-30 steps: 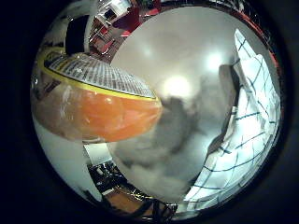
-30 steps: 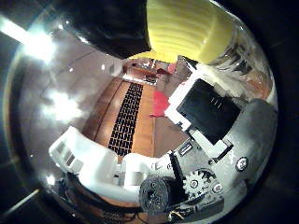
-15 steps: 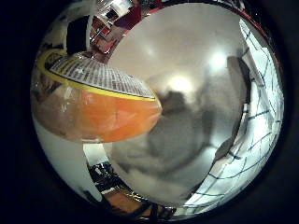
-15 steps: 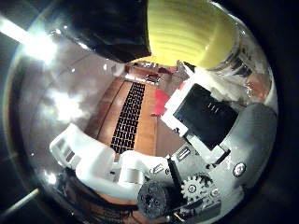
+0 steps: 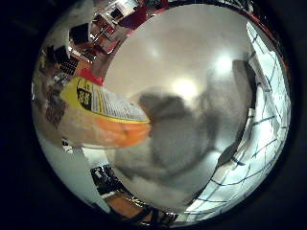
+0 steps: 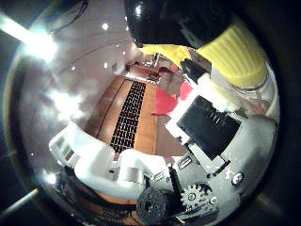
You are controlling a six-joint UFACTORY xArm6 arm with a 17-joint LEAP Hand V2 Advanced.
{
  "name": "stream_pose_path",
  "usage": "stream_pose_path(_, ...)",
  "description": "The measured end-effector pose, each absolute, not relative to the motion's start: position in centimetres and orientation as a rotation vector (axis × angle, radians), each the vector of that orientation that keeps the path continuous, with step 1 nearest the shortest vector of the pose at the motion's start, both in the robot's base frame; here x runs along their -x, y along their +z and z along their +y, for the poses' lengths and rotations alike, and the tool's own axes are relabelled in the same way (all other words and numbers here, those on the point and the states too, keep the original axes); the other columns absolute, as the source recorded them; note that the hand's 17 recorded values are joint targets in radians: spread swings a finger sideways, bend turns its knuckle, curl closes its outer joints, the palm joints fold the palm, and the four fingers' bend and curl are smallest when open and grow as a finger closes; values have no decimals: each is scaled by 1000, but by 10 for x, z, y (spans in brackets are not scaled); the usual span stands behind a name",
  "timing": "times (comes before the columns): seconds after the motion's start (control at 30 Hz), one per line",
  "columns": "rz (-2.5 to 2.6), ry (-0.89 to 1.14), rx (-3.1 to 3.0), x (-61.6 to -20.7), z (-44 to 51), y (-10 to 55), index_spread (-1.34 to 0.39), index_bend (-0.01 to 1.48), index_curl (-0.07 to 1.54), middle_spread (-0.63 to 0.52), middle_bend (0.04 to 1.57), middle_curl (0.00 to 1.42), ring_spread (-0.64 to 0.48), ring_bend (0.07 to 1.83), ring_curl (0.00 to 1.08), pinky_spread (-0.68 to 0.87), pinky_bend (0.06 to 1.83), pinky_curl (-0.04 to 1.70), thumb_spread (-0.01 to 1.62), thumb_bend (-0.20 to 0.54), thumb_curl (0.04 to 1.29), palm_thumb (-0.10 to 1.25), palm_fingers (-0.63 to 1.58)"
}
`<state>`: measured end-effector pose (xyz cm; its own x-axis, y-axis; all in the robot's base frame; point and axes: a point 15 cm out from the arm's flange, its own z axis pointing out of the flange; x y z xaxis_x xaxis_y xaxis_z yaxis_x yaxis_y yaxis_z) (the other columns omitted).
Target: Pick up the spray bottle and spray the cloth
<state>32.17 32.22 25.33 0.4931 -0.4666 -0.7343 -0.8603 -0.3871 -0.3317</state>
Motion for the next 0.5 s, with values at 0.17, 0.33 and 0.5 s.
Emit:
stream_pose_path(0.17, 1077, 732, 2032, -317, 320, 257, -370, 234, 696, -178, 945, 664, -280, 1210, 582, -336, 776, 804, 988, -28, 557, 786, 389)
stream_pose_path(0.33, 1084, 708, 2067, -321, 302, 256, -327, 300, 666, -155, 801, 635, -237, 1043, 537, -21, 679, 790, 1040, -34, 480, 703, 179)
stream_pose_path(0.5, 1080, 682, 2108, -321, 287, 258, -286, 296, 600, -92, 657, 576, -130, 879, 477, 272, 639, 724, 1034, -28, 414, 671, 126)
